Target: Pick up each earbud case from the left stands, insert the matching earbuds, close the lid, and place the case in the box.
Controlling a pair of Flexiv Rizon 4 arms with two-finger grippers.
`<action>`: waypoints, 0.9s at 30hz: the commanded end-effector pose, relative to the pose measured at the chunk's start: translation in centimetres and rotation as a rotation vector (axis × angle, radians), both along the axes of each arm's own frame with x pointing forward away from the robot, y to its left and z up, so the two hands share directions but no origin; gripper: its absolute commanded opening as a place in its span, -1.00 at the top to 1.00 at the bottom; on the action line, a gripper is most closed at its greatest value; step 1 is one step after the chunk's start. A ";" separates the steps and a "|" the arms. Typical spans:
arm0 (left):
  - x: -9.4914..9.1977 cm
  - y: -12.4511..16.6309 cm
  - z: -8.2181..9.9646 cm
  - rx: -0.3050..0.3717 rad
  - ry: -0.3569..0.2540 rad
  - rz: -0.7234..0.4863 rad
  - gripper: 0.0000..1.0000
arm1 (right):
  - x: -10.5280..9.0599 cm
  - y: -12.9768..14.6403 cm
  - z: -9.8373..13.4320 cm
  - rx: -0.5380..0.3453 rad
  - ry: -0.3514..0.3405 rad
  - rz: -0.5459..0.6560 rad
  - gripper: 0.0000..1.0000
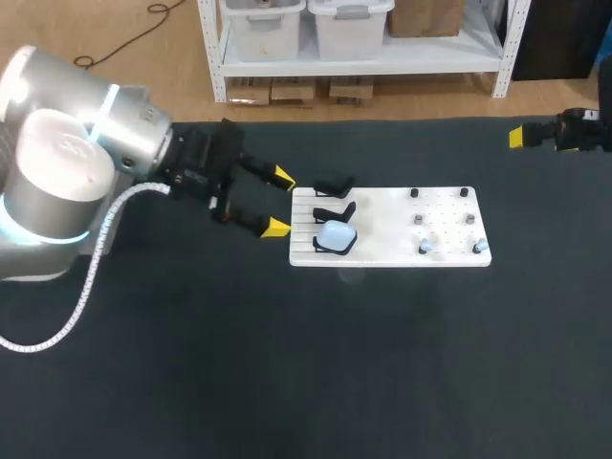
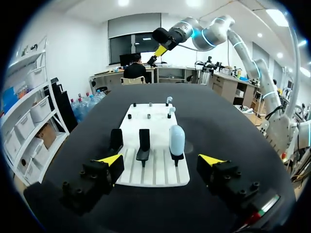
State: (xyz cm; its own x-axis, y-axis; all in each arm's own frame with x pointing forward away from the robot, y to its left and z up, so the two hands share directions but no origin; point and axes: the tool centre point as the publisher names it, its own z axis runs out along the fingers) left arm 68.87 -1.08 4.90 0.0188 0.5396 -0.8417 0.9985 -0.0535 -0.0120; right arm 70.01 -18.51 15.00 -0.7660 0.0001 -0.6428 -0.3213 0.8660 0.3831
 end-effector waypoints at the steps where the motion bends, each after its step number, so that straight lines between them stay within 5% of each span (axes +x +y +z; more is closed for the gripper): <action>1: 0.5 -0.8 -0.7 -0.020 0.006 -0.006 -1.00 | 0.0 0.0 0.0 0.000 0.000 0.000 -1.00; 27: -2.5 -2.4 -1.9 -0.079 0.008 -0.047 -0.76 | 0.0 0.0 0.0 0.000 0.000 0.000 -1.00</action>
